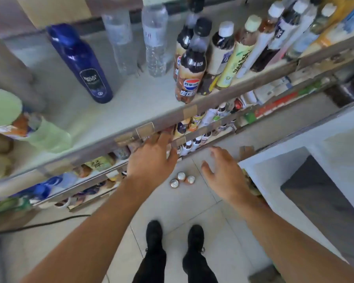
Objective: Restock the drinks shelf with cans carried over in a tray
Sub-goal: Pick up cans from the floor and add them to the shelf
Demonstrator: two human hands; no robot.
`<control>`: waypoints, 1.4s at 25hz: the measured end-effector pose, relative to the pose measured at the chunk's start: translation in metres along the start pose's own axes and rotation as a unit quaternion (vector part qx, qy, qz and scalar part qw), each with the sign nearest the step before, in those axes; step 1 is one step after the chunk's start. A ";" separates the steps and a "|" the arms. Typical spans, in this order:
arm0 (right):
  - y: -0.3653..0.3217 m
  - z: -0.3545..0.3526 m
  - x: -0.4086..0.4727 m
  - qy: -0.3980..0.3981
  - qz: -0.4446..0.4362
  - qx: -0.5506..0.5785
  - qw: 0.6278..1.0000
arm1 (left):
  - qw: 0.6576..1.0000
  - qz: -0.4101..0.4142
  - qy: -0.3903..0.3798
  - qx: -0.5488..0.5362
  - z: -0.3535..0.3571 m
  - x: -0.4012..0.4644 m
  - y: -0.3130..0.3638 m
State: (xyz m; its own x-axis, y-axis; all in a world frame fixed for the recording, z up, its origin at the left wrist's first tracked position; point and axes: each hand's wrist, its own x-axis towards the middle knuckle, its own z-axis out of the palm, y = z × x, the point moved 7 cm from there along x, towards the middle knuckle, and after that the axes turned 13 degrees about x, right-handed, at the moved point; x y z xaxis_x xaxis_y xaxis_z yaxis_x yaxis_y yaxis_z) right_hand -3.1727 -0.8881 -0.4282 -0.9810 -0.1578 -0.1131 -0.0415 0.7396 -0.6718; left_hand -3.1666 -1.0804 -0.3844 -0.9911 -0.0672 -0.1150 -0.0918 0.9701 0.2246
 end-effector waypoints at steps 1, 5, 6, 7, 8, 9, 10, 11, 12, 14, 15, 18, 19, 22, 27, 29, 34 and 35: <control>0.022 0.022 0.001 -0.015 0.014 -0.009 1.000 | 1.000 -0.010 -0.008 -0.004 0.028 0.001 -0.005; 0.111 0.108 0.006 -0.066 0.043 -0.020 0.997 | 0.997 -0.060 -0.035 -0.027 0.153 0.008 -0.027; 0.133 0.129 0.009 -0.073 0.041 -0.021 0.996 | 0.996 -0.069 -0.037 -0.031 0.185 0.009 -0.031; 0.153 0.147 0.013 -0.078 0.039 -0.023 0.996 | 0.996 -0.072 -0.038 -0.037 0.213 0.010 -0.034; 0.172 0.165 0.018 -0.085 0.036 -0.028 0.995 | 0.996 -0.070 -0.036 -0.043 0.238 0.012 -0.037; 0.196 0.186 0.022 -0.095 0.036 -0.038 0.994 | 0.996 -0.070 -0.037 -0.049 0.269 0.014 -0.041; 0.220 0.208 0.026 -0.107 0.037 -0.052 0.992 | 0.995 -0.074 -0.038 -0.052 0.301 0.016 -0.045; 0.243 0.230 0.031 -0.122 0.040 -0.065 0.990 | 0.995 -0.077 -0.041 -0.054 0.332 0.017 -0.051; 0.266 0.251 0.034 -0.140 0.046 -0.079 0.986 | 0.994 -0.079 -0.043 -0.054 0.363 0.017 -0.055; 0.308 0.290 0.040 -0.164 0.049 -0.104 0.980 | 0.994 -0.082 -0.041 -0.054 0.418 0.015 -0.061; 0.326 0.305 0.043 -0.171 0.049 -0.113 0.977 | 0.994 -0.083 -0.039 -0.056 0.441 0.015 -0.063; 0.378 0.346 0.058 -0.191 0.060 -0.143 0.969 | 0.994 -0.082 -0.038 -0.060 0.500 0.022 -0.068; 0.396 0.362 0.063 -0.205 0.067 -0.157 0.964 | 0.994 -0.082 -0.036 -0.058 0.519 0.026 -0.071; 0.442 0.400 0.081 -0.243 0.098 -0.178 0.949 | 0.995 -0.077 -0.032 -0.051 0.563 0.035 -0.081; 0.465 0.432 0.107 -0.236 0.082 -0.138 0.958 | 0.996 -0.072 -0.029 -0.047 0.590 0.040 -0.091; 0.469 0.433 0.109 -0.220 0.081 -0.150 0.961 | 0.995 -0.078 -0.028 -0.053 0.588 0.039 -0.092; 0.457 0.396 0.096 -0.197 0.119 -0.141 0.963 | 0.996 -0.054 -0.048 -0.055 0.557 0.029 -0.081; 0.448 0.381 0.090 -0.198 0.116 -0.142 0.963 | 0.996 -0.048 -0.052 -0.053 0.545 0.026 -0.078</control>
State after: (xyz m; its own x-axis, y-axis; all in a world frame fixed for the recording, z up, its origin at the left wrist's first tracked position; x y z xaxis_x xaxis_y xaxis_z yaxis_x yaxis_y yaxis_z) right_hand -3.2073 -0.8205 -1.0181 -0.8233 -0.1611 -0.5442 0.0654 0.9255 -0.3730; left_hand -3.1326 -1.0303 -0.9323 -0.9624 -0.1296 -0.2387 -0.2017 0.9296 0.3086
